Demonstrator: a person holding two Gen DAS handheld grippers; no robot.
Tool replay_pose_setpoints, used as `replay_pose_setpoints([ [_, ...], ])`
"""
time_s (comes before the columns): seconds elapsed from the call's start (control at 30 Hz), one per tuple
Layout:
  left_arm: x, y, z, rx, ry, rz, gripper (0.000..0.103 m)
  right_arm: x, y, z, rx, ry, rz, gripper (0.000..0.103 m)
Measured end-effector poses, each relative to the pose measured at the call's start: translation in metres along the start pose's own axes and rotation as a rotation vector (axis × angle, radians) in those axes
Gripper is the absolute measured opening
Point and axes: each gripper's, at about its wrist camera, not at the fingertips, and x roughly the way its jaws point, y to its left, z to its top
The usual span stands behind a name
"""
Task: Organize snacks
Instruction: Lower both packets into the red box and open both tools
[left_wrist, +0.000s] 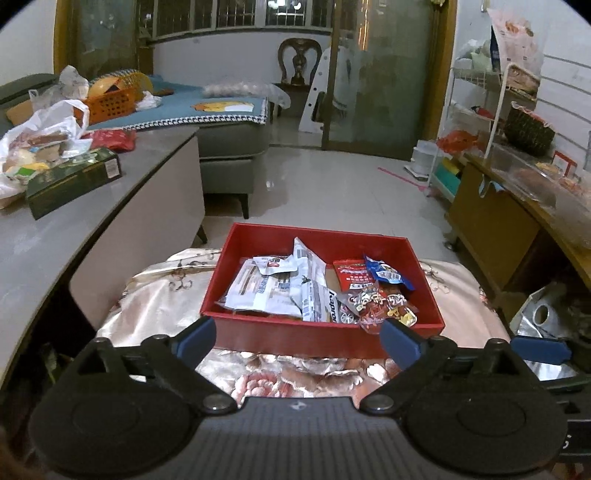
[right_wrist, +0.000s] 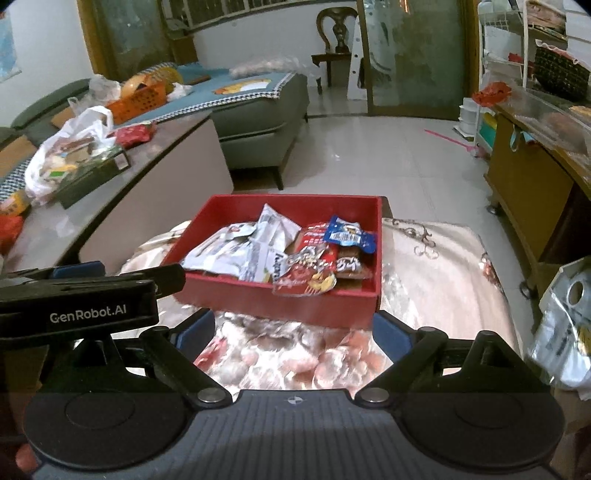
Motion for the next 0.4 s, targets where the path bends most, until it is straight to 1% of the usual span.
replay_pose_setpoints([
  [0.17, -0.016, -0.001, -0.011, 0.001, -0.025, 0.001, 0.093, -0.013, 0.003, -0.011, 0.000, -0.007, 0.007, 0.095],
  [0.4, -0.036, -0.003, -0.021, 0.025, -0.088, 0.042, 0.093, -0.023, 0.006, -0.020, 0.001, -0.013, 0.022, 0.097],
])
